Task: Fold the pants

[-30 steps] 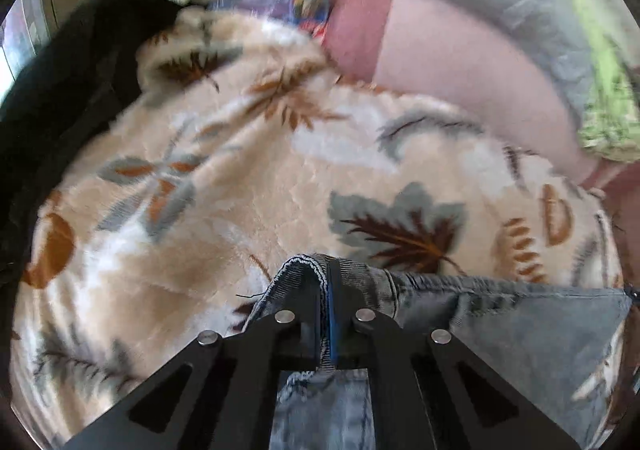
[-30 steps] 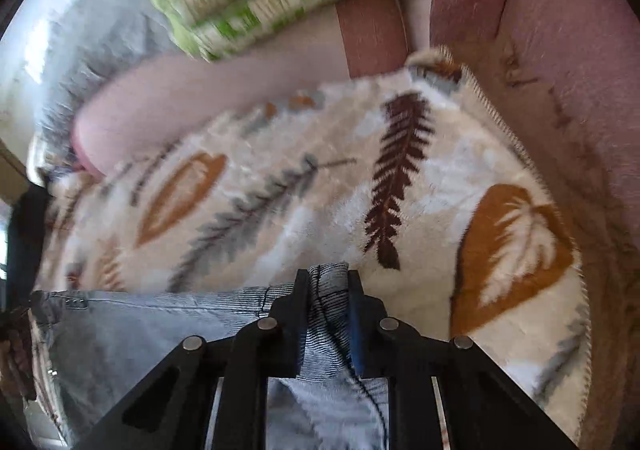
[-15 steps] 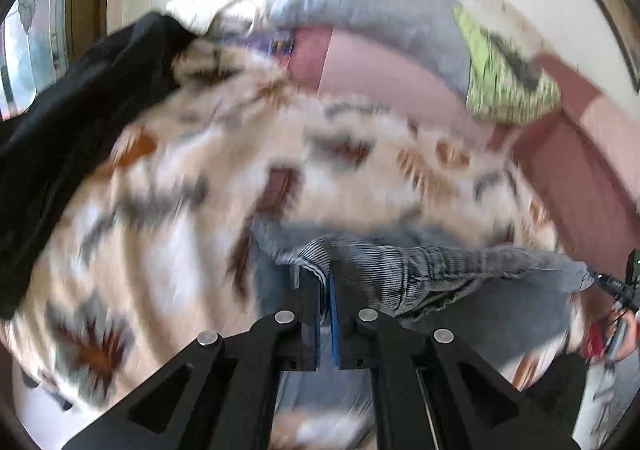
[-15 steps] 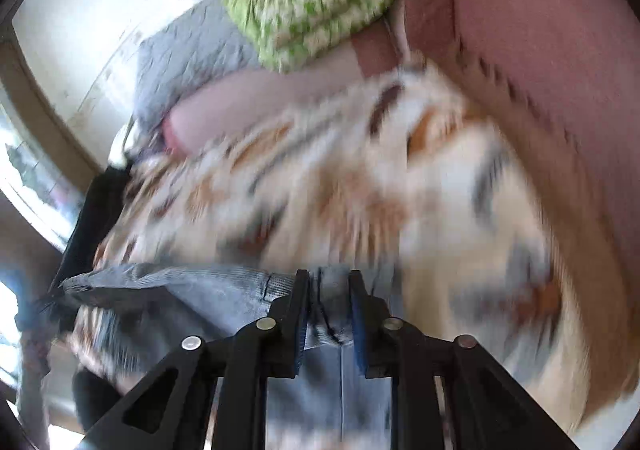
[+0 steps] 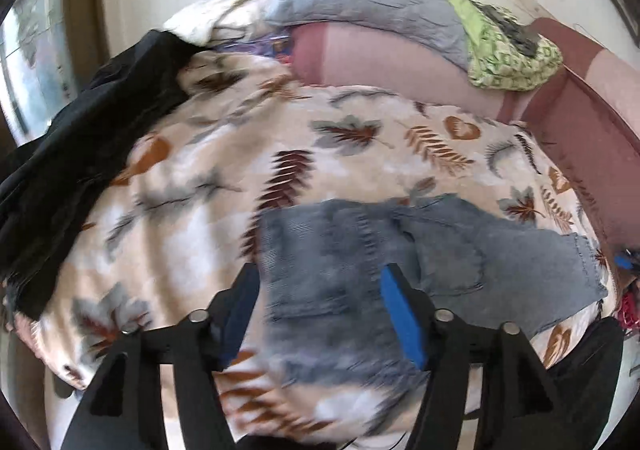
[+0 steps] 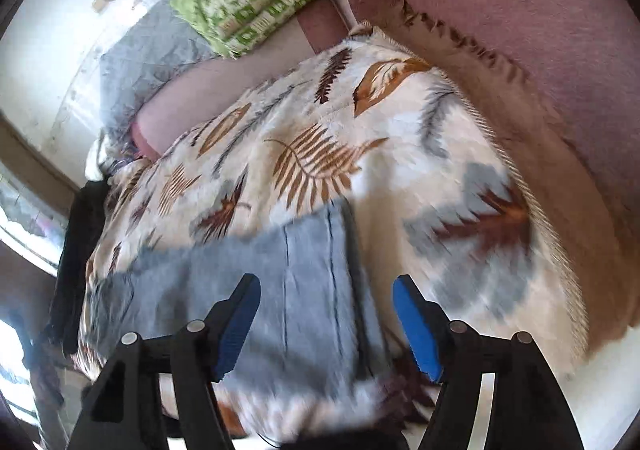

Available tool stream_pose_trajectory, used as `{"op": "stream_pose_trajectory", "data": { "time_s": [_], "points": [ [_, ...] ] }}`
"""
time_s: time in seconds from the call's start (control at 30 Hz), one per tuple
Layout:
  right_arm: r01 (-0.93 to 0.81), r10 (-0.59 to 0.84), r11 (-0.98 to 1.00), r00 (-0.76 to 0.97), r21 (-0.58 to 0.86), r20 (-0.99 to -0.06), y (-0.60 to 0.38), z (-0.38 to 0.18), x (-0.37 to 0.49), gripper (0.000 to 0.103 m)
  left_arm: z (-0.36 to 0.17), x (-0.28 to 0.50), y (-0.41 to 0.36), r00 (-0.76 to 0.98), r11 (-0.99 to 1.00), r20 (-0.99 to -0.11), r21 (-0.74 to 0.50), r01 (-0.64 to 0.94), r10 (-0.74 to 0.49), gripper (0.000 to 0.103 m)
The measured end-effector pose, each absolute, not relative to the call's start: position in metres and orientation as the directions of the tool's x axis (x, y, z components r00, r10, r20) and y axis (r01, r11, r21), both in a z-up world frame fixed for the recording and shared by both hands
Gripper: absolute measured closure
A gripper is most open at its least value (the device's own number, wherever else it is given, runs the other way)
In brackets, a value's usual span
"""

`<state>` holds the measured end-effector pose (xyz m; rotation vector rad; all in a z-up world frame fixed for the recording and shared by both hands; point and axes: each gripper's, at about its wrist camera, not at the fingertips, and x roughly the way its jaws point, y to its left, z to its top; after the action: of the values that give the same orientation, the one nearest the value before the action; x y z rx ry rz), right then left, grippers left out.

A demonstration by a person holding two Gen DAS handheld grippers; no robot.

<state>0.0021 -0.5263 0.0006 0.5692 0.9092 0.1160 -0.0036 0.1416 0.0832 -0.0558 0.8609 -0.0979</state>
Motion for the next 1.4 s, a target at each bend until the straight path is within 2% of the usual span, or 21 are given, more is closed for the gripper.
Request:
{"op": "stream_pose_trajectory", "data": {
  "time_s": [0.1, 0.13, 0.17, 0.27, 0.3, 0.37, 0.4, 0.47, 0.5, 0.57, 0.67, 0.77, 0.87, 0.9, 0.93, 1.0, 1.13, 1.2, 1.3, 1.37, 1.4],
  "points": [
    [0.190, 0.305, 0.867, 0.529, 0.461, -0.792, -0.515, -0.025, 0.051, 0.033, 0.050, 0.016, 0.113, 0.591, 0.995, -0.802, -0.060, 0.075, -0.093, 0.038],
    [0.207, 0.287, 0.880, 0.486, 0.427, -0.826, -0.509, -0.037, 0.067, 0.050, 0.036, 0.022, 0.107, 0.567, 0.997, -0.820, -0.037, 0.070, -0.070, 0.038],
    [0.202, 0.269, 0.901, 0.432, 0.383, -0.861, -0.502, -0.046, 0.079, 0.080, 0.023, 0.027, 0.103, 0.543, 0.998, -0.838, -0.011, 0.061, -0.043, 0.038],
    [0.124, 0.145, 0.966, 0.460, 0.225, -0.876, -0.477, -0.029, 0.083, 0.084, -0.016, 0.030, 0.103, 0.496, 0.999, -0.868, 0.032, 0.022, 0.017, 0.033],
    [0.107, 0.105, 0.978, 0.495, 0.181, -0.862, -0.472, -0.017, 0.078, 0.084, -0.016, 0.025, 0.106, 0.531, 1.000, -0.847, 0.023, 0.007, 0.016, 0.028],
    [0.083, 0.017, 0.994, 0.551, 0.075, -0.834, -0.461, -0.002, 0.068, 0.084, -0.014, 0.023, 0.111, 0.526, 1.000, -0.850, 0.002, -0.002, 0.003, 0.026],
    [0.074, -0.009, 0.997, 0.539, 0.037, -0.842, -0.456, -0.008, 0.069, 0.083, -0.013, 0.023, 0.113, 0.520, 1.000, -0.854, -0.013, -0.005, -0.008, 0.026],
    [0.035, -0.057, 0.998, 0.430, -0.047, -0.901, -0.449, -0.046, 0.080, 0.075, -0.010, 0.025, 0.112, 0.505, 1.000, -0.863, -0.011, -0.003, -0.008, 0.026],
    [0.027, -0.048, 0.999, 0.436, -0.040, -0.899, -0.450, -0.055, 0.078, 0.074, -0.006, 0.025, 0.111, 0.496, 1.000, -0.868, -0.005, -0.004, -0.002, 0.026],
    [0.094, -0.064, 0.995, 0.462, -0.023, -0.885, -0.457, -0.040, 0.075, 0.053, 0.011, 0.019, 0.108, 0.518, 1.000, -0.855, 0.001, -0.007, 0.005, 0.026],
    [0.143, -0.050, 0.989, 0.563, 0.037, -0.825, -0.457, 0.004, 0.055, 0.049, 0.039, 0.007, 0.104, 0.602, 0.999, -0.797, -0.027, 0.024, -0.036, 0.026],
    [0.042, 0.125, 0.982, 0.588, 0.184, -0.799, -0.441, 0.024, 0.029, 0.034, 0.044, 0.007, 0.099, 0.615, 1.000, -0.788, 0.026, 0.013, 0.012, 0.021],
    [-0.045, 0.287, 0.955, 0.393, 0.294, -0.873, -0.420, -0.013, 0.021, 0.033, -0.009, 0.019, 0.097, 0.403, 0.995, -0.911, 0.101, 0.020, 0.085, 0.019],
    [-0.036, 0.279, 0.959, 0.286, 0.280, -0.917, -0.419, -0.040, 0.023, 0.033, -0.024, 0.017, 0.098, 0.388, 0.994, -0.918, 0.106, 0.041, 0.082, 0.015],
    [-0.025, 0.268, 0.962, 0.270, 0.271, -0.925, -0.422, -0.055, 0.022, 0.034, -0.021, 0.015, 0.097, 0.418, 0.992, -0.905, 0.115, 0.045, 0.086, 0.015],
    [-0.001, 0.258, 0.963, 0.284, 0.269, -0.923, -0.423, -0.038, 0.023, 0.035, -0.009, 0.014, 0.095, 0.409, 0.990, -0.907, 0.128, 0.050, 0.097, 0.015],
    [-0.083, 0.213, 0.977, 0.437, 0.196, -0.874, -0.390, 0.040, 0.040, 0.035, 0.041, 0.009, 0.099, 0.583, 0.999, -0.812, 0.037, 0.007, 0.026, 0.015],
    [-0.185, 0.285, 0.958, 0.502, 0.221, -0.816, -0.351, 0.074, 0.059, 0.034, 0.050, 0.012, 0.097, 0.634, 1.000, -0.773, 0.010, -0.016, 0.018, 0.014],
    [-0.333, 0.387, 0.910, 0.474, 0.245, -0.791, -0.278, 0.083, 0.091, 0.034, 0.024, 0.028, 0.091, 0.597, 0.999, -0.801, 0.013, -0.046, 0.039, 0.014],
    [-0.402, 0.394, 0.890, 0.444, 0.214, -0.804, -0.219, 0.073, 0.118, 0.034, -0.014, 0.035, 0.091, 0.499, 0.996, -0.863, 0.056, -0.066, 0.082, 0.014],
    [-0.443, 0.399, 0.875, 0.431, 0.195, -0.809, -0.193, 0.066, 0.130, 0.034, -0.030, 0.031, 0.095, 0.522, 0.997, -0.851, 0.026, -0.075, 0.061, 0.010]
  ]
}}
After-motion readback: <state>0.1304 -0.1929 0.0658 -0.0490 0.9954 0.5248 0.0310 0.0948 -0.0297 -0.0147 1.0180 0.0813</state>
